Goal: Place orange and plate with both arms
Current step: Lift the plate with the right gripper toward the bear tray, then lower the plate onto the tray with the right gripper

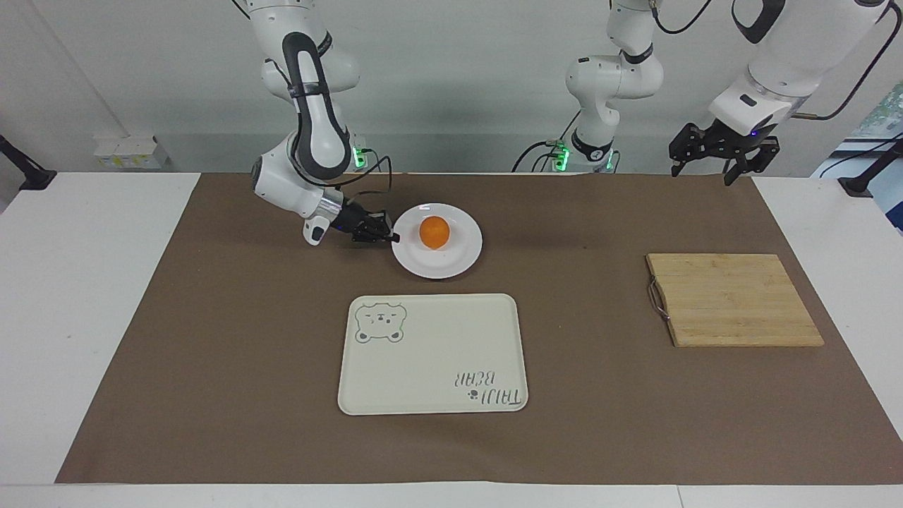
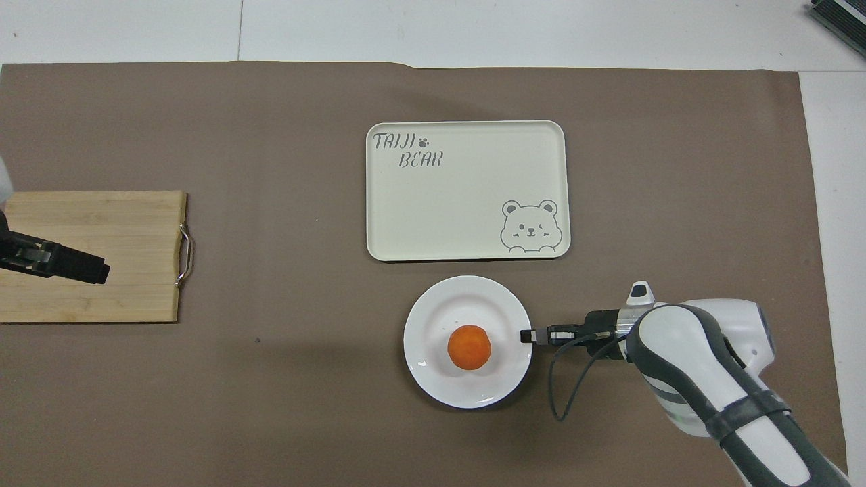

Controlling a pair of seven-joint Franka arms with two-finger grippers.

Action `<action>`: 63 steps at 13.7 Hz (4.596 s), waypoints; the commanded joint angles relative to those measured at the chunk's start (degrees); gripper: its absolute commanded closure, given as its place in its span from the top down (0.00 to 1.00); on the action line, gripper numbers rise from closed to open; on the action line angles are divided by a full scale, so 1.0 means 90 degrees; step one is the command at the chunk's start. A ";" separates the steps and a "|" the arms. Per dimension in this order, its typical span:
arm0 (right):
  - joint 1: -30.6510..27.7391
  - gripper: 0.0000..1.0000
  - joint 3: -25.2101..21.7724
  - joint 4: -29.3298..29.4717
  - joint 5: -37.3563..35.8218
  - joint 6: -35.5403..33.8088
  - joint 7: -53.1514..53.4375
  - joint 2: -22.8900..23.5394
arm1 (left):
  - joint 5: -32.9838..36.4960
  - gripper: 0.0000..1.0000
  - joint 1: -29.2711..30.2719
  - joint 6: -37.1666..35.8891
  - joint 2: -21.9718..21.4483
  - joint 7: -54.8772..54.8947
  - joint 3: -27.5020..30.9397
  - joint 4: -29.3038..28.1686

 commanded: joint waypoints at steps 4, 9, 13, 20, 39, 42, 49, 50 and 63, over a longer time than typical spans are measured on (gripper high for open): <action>-0.0097 0.00 0.0001 0.0383 0.0247 -0.0053 -0.0380 -0.0006 | -0.0009 1.00 -0.0028 0.0025 0.0112 -0.0119 0.0028 0.0393; -0.0253 0.00 -0.0019 0.0745 0.0257 -0.0570 -0.0038 0.0004 | 0.0049 1.00 -0.0067 -0.0054 0.0241 -0.0401 0.0018 0.0552; -0.0419 0.00 -0.0019 0.0930 0.0578 -0.0893 -0.0038 0.0033 | 0.0030 1.00 -0.0077 -0.0015 0.0202 -0.0412 -0.0011 0.0532; -0.0449 0.00 -0.0028 0.1954 0.0589 -0.0932 0.0713 0.0569 | 0.0020 1.00 0.0021 -0.0015 0.0182 -0.0412 0.0018 0.0512; -0.0537 0.00 -0.0019 0.5716 0.1097 -0.0454 0.1848 0.3598 | 0.0020 1.00 0.0011 -0.0025 0.0182 -0.0412 0.0047 0.0512; -0.0586 0.00 -0.0028 0.5307 0.0863 -0.0706 0.1399 0.3500 | 0.0020 1.00 0.0011 -0.0025 0.0182 -0.0412 0.0047 0.0512; -0.0722 0.00 -0.0028 0.5072 0.0462 -0.0845 0.0919 0.3539 | 0.0020 1.00 0.0011 -0.0034 0.0182 -0.0412 0.0067 0.0512; -0.0693 0.00 -0.0028 0.5052 0.0462 -0.0816 0.0919 0.3539 | 0.0020 1.00 0.0011 -0.0034 0.0182 -0.0412 0.0067 0.0512; -0.0615 0.00 -0.0038 0.4788 0.0159 -0.0572 0.0851 0.3520 | 0.0020 1.00 0.0011 -0.0034 0.0182 -0.0412 0.0067 0.0512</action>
